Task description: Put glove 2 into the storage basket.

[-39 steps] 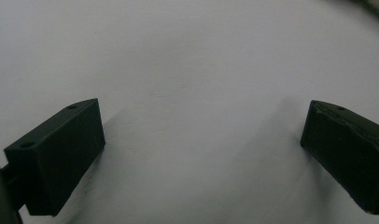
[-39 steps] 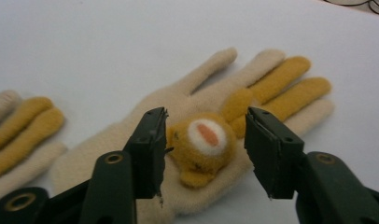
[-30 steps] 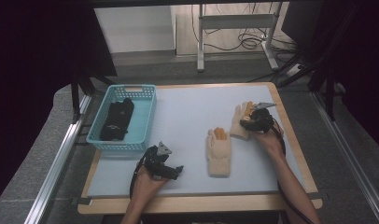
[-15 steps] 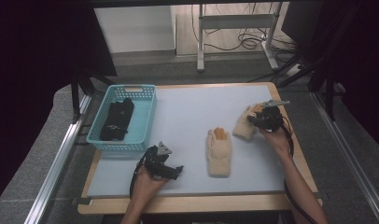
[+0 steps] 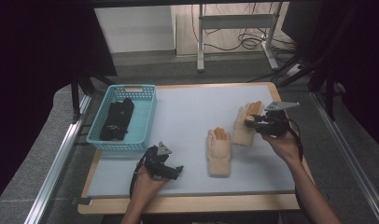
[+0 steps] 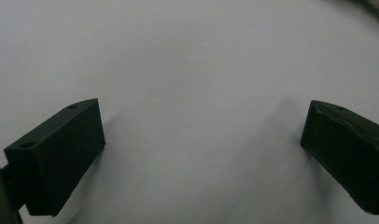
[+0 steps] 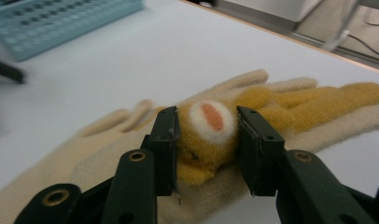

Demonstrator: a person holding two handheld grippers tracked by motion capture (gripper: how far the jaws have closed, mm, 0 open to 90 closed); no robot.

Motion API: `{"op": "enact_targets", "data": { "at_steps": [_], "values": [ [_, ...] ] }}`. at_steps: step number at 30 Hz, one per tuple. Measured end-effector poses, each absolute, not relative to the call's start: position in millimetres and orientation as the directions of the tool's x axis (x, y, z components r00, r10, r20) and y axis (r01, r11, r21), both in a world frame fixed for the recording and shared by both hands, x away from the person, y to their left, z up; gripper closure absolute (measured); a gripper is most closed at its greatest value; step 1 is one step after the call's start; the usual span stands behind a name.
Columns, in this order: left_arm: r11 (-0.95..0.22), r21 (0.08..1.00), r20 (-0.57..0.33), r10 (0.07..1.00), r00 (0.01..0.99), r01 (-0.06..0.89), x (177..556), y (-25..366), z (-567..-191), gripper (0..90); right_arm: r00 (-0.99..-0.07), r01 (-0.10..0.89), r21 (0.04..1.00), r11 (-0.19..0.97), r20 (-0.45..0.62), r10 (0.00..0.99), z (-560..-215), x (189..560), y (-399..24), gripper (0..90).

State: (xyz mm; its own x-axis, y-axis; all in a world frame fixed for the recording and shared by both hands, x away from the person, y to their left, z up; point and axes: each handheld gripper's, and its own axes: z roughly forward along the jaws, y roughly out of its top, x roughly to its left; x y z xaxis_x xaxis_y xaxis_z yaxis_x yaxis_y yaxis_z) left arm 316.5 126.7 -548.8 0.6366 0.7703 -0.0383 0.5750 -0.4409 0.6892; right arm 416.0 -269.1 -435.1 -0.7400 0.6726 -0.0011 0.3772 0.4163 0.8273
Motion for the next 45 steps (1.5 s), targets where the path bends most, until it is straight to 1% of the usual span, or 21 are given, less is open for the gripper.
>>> {"op": "enact_targets", "data": {
  "at_steps": [5, 8, 12, 15, 21, 26, 28, 30, 34, 40, 42, 45],
  "values": [
    [-0.439, 0.691, -0.038, 0.771, 0.636, 0.574, 316.6, 126.6, -549.0, 0.0, -0.820, 0.340, 0.822, 0.457, 0.021, 0.573, -440.1, 393.9, -245.2, 60.1],
    [-0.442, 0.690, -0.037, 0.770, 0.637, 0.573, 316.6, 126.8, -548.8, 0.0, -0.859, 0.329, 0.819, 0.469, 0.053, 0.510, -446.6, 384.2, -229.9, 60.0],
    [-0.442, 0.690, -0.037, 0.770, 0.637, 0.574, 316.6, 126.8, -548.8, 0.0, -0.897, 0.306, 0.809, 0.501, 0.069, 0.436, -455.9, 373.8, -210.2, 60.0],
    [-0.442, 0.690, -0.037, 0.770, 0.637, 0.573, 316.6, 126.9, -548.8, 0.0, -0.910, 0.288, 0.796, 0.532, 0.055, 0.412, -463.5, 369.1, -199.4, 59.9],
    [-0.445, 0.688, -0.035, 0.768, 0.639, 0.573, 316.7, 127.1, -548.7, 0.0, -0.907, 0.303, 0.787, 0.537, 0.065, 0.416, -476.5, 377.3, -195.6, 59.8],
    [-0.445, 0.688, -0.035, 0.768, 0.639, 0.573, 316.6, 127.0, -548.7, 0.0, -0.900, 0.304, 0.769, 0.562, 0.038, 0.435, -486.0, 383.2, -194.6, 58.4],
    [-0.443, 0.688, -0.037, 0.769, 0.638, 0.574, 316.5, 126.9, -548.7, 0.0, -0.893, 0.311, 0.762, 0.569, 0.028, 0.450, -491.3, 384.3, -196.1, 55.0],
    [-0.443, 0.688, -0.037, 0.770, 0.638, 0.575, 316.5, 126.9, -548.7, 0.0, -0.886, 0.331, 0.759, 0.561, 0.044, 0.462, -496.0, 384.2, -198.0, 50.7],
    [-0.443, 0.688, -0.037, 0.770, 0.638, 0.575, 316.5, 126.8, -548.7, 0.0, -0.868, 0.340, 0.780, 0.525, 0.045, 0.495, -490.9, 381.8, -206.6, 44.4],
    [-0.443, 0.688, -0.037, 0.769, 0.638, 0.575, 316.5, 126.8, -548.7, 0.0, -0.826, 0.379, 0.792, 0.478, 0.057, 0.561, -484.0, 380.8, -229.7, 44.8],
    [-0.443, 0.688, -0.037, 0.769, 0.638, 0.575, 316.5, 126.9, -548.7, 0.0, -0.816, 0.395, 0.789, 0.471, 0.067, 0.574, -486.8, 379.3, -237.1, 48.3],
    [-0.443, 0.688, -0.037, 0.769, 0.638, 0.574, 316.5, 126.9, -548.7, 0.0, -0.809, 0.414, 0.772, 0.482, 0.070, 0.583, -493.7, 375.0, -244.8, 57.6]
  ]
}}
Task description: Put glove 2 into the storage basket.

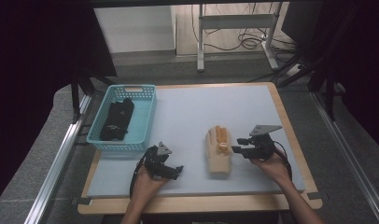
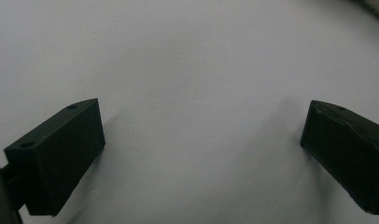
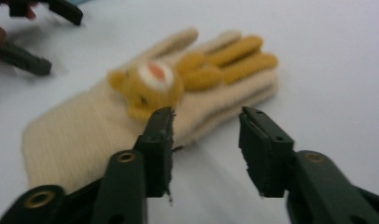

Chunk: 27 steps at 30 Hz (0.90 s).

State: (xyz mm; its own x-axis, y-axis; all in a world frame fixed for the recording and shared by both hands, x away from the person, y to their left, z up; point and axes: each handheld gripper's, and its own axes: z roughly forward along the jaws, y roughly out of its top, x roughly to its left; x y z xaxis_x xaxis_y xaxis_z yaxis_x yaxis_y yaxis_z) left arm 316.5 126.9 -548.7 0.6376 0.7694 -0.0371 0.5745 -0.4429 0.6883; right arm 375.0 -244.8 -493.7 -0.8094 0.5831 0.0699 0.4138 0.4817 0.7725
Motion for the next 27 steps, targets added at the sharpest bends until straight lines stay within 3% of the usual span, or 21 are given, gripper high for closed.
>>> {"op": "enact_targets", "data": {
  "at_steps": [4, 7, 27],
  "values": [
    [-0.442, 0.689, -0.037, 0.770, 0.638, 0.575, 316.5, 126.8, -548.8, 0.0, -0.820, 0.418, 0.753, 0.508, 0.072, 0.568, -503.1, 366.7, -248.6, 78.5],
    [-0.443, 0.689, -0.037, 0.769, 0.638, 0.574, 316.5, 126.8, -548.8, 0.0, -0.831, 0.420, 0.734, 0.533, 0.075, 0.551, -510.3, 359.7, -245.2, 87.1],
    [-0.443, 0.688, -0.037, 0.769, 0.638, 0.574, 316.5, 126.9, -548.7, 0.0, -0.867, 0.385, 0.713, 0.586, 0.063, 0.494, -527.2, 347.9, -204.8, 88.6]
  ]
}}
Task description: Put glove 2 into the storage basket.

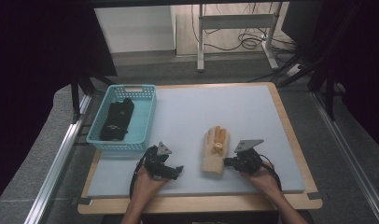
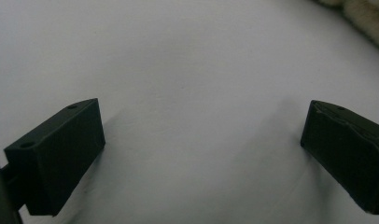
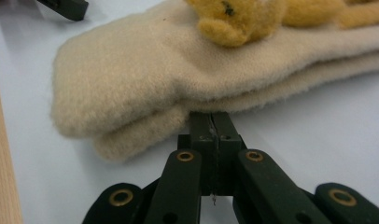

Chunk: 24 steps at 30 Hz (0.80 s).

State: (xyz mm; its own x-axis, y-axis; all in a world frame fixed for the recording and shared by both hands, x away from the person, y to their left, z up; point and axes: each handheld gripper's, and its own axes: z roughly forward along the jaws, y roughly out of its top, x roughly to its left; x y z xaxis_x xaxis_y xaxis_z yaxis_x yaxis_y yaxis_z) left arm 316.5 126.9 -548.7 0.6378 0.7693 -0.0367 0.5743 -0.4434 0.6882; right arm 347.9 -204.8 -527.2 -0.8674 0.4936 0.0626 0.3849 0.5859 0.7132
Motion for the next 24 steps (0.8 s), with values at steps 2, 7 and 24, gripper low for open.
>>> {"op": "enact_targets", "data": {
  "at_steps": [2, 7, 24],
  "values": [
    [-0.443, 0.688, -0.037, 0.769, 0.638, 0.574, 316.5, 126.9, -548.7, 0.0, -0.872, 0.376, 0.713, 0.592, 0.056, 0.486, -527.5, 347.4, -198.7, 88.6],
    [-0.443, 0.688, -0.037, 0.769, 0.638, 0.575, 316.5, 127.0, -548.7, 0.0, -0.882, 0.356, 0.716, 0.600, 0.046, 0.469, -528.6, 347.3, -183.1, 88.5],
    [-0.443, 0.688, -0.037, 0.769, 0.638, 0.575, 316.4, 126.9, -548.7, 0.1, -0.888, 0.335, 0.722, 0.605, 0.026, 0.460, -531.2, 352.6, -146.8, 88.4]
  ]
}}
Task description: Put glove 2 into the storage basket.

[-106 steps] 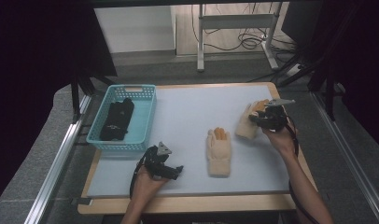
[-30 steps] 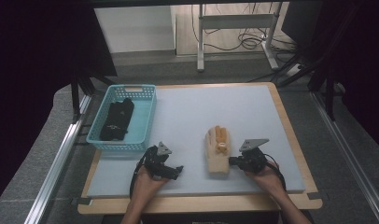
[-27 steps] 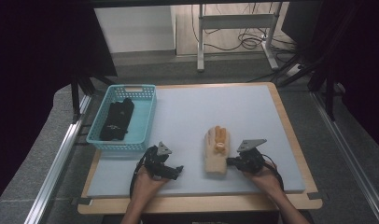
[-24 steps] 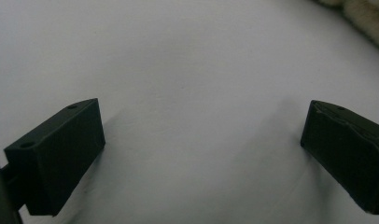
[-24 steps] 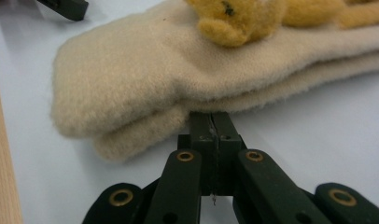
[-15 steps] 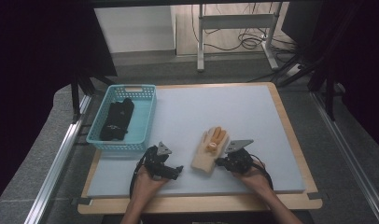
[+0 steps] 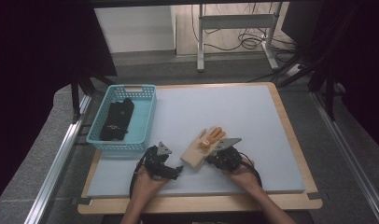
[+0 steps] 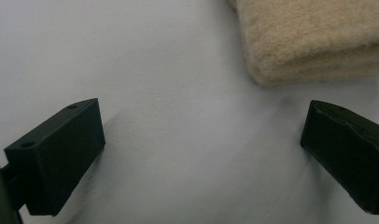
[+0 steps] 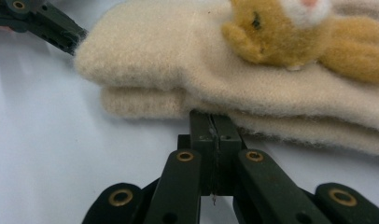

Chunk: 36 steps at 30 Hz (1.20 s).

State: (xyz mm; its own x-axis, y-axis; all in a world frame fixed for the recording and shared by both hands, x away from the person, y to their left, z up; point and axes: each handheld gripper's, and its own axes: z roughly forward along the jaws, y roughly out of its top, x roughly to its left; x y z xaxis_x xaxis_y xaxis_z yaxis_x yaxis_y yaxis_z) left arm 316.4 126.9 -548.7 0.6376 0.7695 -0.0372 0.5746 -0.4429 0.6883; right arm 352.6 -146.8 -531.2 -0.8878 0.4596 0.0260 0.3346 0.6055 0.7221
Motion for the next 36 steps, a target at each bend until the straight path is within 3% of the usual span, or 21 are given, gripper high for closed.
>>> {"op": "enact_targets", "data": {
  "at_steps": [10, 15, 29, 36],
  "values": [
    [-0.443, 0.688, -0.036, 0.770, 0.637, 0.574, 316.3, 126.9, -548.7, 0.0, -0.868, 0.339, 0.736, 0.586, 0.005, 0.496, -522.0, 351.5, -169.3, 81.6],
    [-0.443, 0.689, -0.036, 0.770, 0.637, 0.574, 316.3, 126.8, -548.7, 0.0, -0.843, 0.360, 0.749, 0.557, 0.004, 0.539, -517.1, 353.2, -187.6, 74.0],
    [-0.444, 0.685, -0.038, 0.769, 0.638, 0.577, 316.7, 126.9, -548.6, 0.1, -0.726, 0.427, 0.763, 0.485, -0.030, 0.687, -515.0, 358.2, -240.7, 37.0],
    [-0.444, 0.686, -0.039, 0.769, 0.638, 0.577, 316.8, 127.0, -548.6, 0.1, -0.662, 0.469, 0.756, 0.457, -0.042, 0.748, -521.1, 360.0, -265.2, 26.1]
  ]
}}
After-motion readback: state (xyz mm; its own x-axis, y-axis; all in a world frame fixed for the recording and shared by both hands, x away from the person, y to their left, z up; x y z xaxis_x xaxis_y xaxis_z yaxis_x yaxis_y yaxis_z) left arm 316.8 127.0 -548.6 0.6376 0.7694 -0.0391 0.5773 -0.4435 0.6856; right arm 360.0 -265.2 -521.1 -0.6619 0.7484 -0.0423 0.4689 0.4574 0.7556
